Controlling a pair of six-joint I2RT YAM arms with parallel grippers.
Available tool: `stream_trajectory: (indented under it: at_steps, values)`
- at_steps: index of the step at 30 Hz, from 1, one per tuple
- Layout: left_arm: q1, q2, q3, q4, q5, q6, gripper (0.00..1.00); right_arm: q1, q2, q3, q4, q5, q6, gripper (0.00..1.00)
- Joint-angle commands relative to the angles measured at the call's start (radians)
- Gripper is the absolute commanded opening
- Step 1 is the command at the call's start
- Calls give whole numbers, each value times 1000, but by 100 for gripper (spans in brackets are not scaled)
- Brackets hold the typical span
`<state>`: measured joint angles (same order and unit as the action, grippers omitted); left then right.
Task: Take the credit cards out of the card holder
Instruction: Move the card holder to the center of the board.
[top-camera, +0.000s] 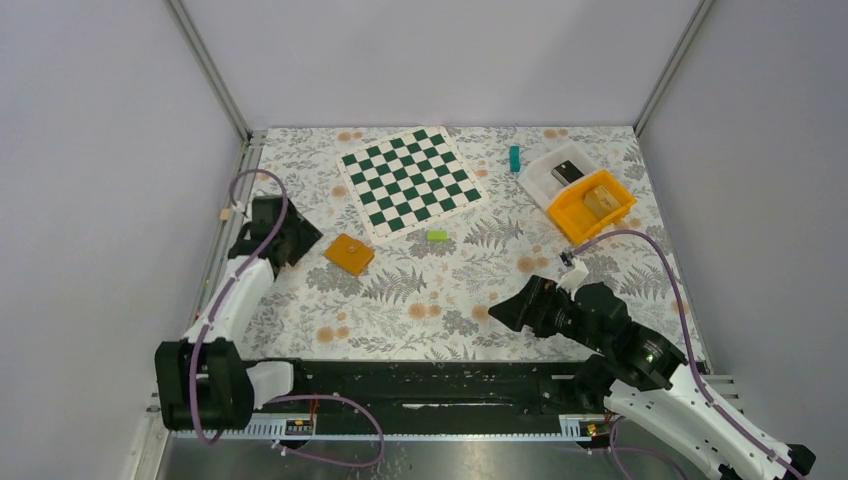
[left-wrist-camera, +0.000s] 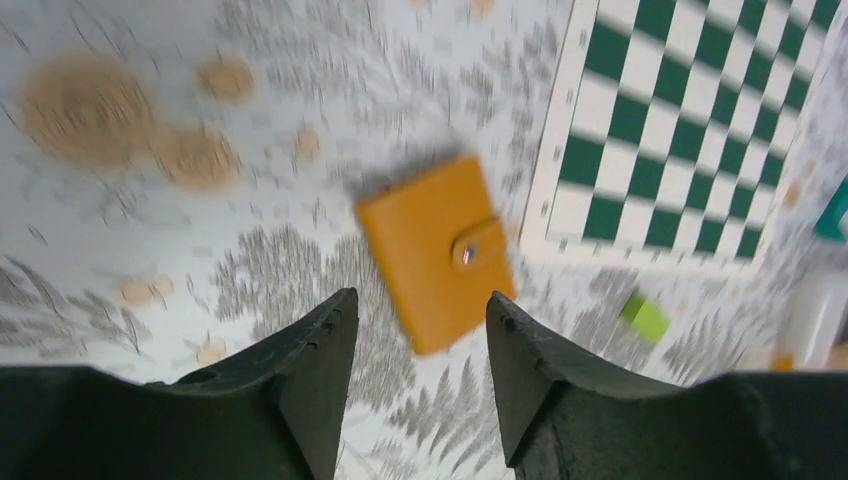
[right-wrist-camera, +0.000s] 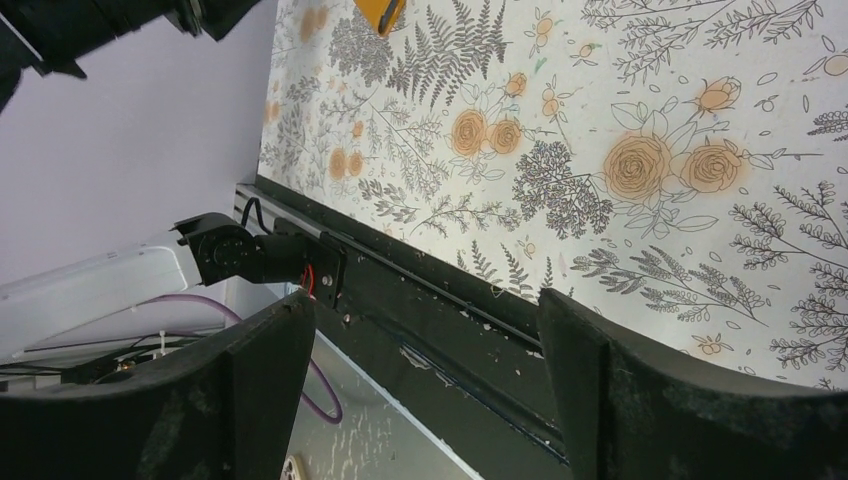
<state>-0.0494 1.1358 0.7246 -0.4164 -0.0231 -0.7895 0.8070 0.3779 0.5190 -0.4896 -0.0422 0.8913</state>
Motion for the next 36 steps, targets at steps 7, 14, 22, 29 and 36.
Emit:
stream_trajectory:
  at_steps: [7, 14, 22, 29, 36]
  values:
    - [118, 406, 306, 53, 78, 67, 54, 7, -20, 51, 24, 60, 34, 87]
    - [110, 652, 460, -9, 226, 125, 55, 8, 12, 92, 15, 47, 9, 87]
    - [1, 630, 368, 28, 274, 131, 54, 8, -3, 61, 23, 97, -11, 87]
    - [-152, 531, 207, 62, 309, 163, 52, 7, 47, 184, -147, 237, -205, 89]
    - [-359, 417, 94, 170, 349, 134, 52, 7, 71, 129, -70, 190, -225, 86]
